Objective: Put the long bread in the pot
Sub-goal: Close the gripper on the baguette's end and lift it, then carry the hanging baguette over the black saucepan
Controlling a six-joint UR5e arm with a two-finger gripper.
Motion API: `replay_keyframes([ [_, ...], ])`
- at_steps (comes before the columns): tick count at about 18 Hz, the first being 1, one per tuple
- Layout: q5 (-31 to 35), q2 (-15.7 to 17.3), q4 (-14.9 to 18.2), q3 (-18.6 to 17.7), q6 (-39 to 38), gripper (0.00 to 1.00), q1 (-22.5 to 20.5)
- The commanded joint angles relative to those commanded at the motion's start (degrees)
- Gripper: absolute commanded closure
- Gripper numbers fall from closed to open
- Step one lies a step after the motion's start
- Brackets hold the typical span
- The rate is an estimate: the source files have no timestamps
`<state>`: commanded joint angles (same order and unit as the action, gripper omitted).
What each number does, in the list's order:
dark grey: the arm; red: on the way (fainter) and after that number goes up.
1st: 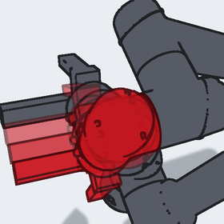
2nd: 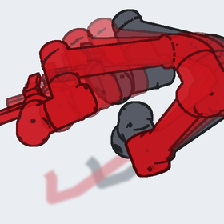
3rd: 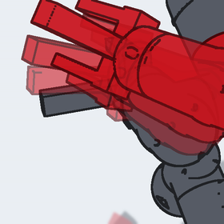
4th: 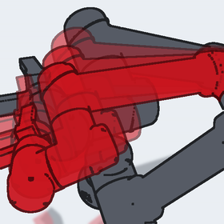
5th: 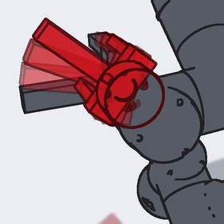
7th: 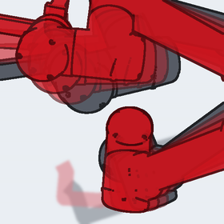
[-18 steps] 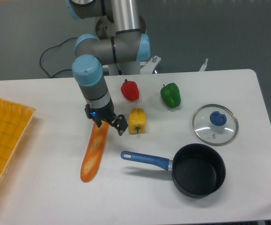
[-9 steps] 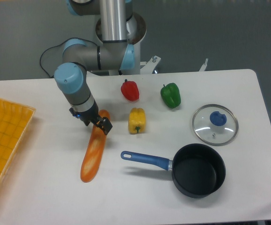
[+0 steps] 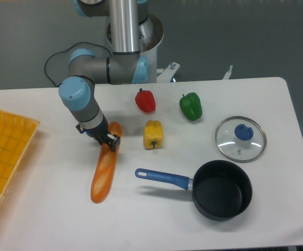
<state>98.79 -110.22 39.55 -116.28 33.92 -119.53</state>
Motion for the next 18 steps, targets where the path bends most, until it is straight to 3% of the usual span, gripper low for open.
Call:
replay_keyframes([
  [2,-0.18,0.35,0.09,0.35,0.88,1.00,-0.35],
  [10,-3.42,6.76,1.49,0.53,3.17,1.00,-2.11],
  [15,-7.99,13.08,7.54,0.88,5.45,1.00,-4.13],
  [18,-11.06,17.30,12.46,1.93,8.26,1.00,-8.42],
])
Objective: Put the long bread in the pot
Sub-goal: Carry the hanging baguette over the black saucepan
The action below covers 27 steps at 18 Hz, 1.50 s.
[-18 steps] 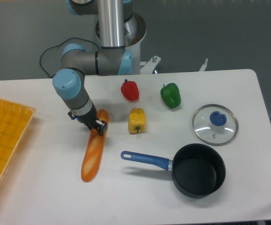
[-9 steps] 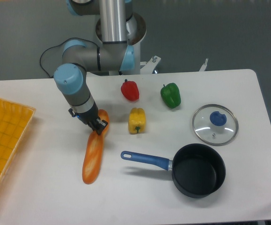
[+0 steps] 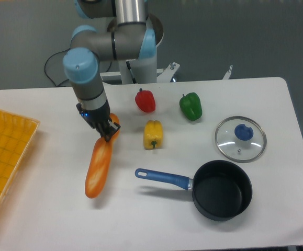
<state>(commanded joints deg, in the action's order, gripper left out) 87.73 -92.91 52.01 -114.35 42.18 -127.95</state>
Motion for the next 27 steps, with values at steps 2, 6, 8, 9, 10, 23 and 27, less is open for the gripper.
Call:
replay_keyframes([
  [2,-2.11,1.15,3.87,1.40,2.37,1.00,-4.13],
  [6,-2.47,1.24,8.01,3.96,7.12,1.00,-11.77],
  [8,-2.47,1.16,8.02,4.14,9.67,1.00,-15.64],
  [9,-2.47,1.16,8.10,4.14,11.24,1.00,-17.66],
  [10,-2.56,1.16,8.28,4.14,13.00,1.00,-19.42],
  [23,-3.18,-3.94,9.69,7.21,23.30,1.00,-31.13],
  [27,-0.98,-6.22,9.60,8.96,23.04,1.00,-31.13],
])
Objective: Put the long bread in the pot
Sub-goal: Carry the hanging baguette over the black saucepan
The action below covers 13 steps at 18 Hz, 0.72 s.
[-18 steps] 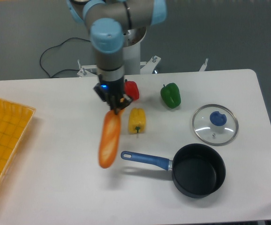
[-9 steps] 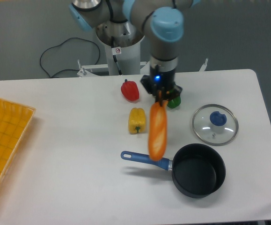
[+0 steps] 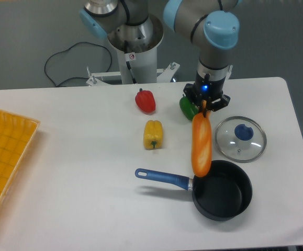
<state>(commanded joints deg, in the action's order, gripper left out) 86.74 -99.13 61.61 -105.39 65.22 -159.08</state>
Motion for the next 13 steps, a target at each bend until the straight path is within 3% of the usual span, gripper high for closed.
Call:
replay_keyframes([
  [9,-1.05,-4.75,-0.26,8.53,-4.39,1.00,0.44],
  [13,-0.70,-6.24,-0.53,8.88,-4.75,1.00,0.53],
])
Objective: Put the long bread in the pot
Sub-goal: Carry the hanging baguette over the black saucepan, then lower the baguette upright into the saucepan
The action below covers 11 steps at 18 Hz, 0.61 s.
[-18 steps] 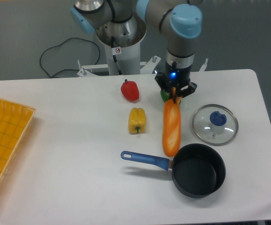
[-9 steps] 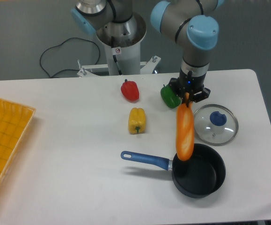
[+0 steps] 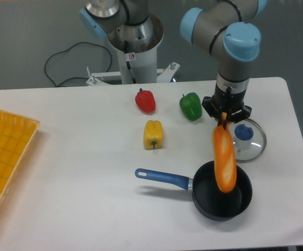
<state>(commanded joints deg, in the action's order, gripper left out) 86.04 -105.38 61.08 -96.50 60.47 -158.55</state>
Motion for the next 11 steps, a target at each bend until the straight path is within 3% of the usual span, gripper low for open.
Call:
replay_keyframes([
  [11,4.22,-3.52,0.00,1.05,-1.93,1.00,3.16],
])
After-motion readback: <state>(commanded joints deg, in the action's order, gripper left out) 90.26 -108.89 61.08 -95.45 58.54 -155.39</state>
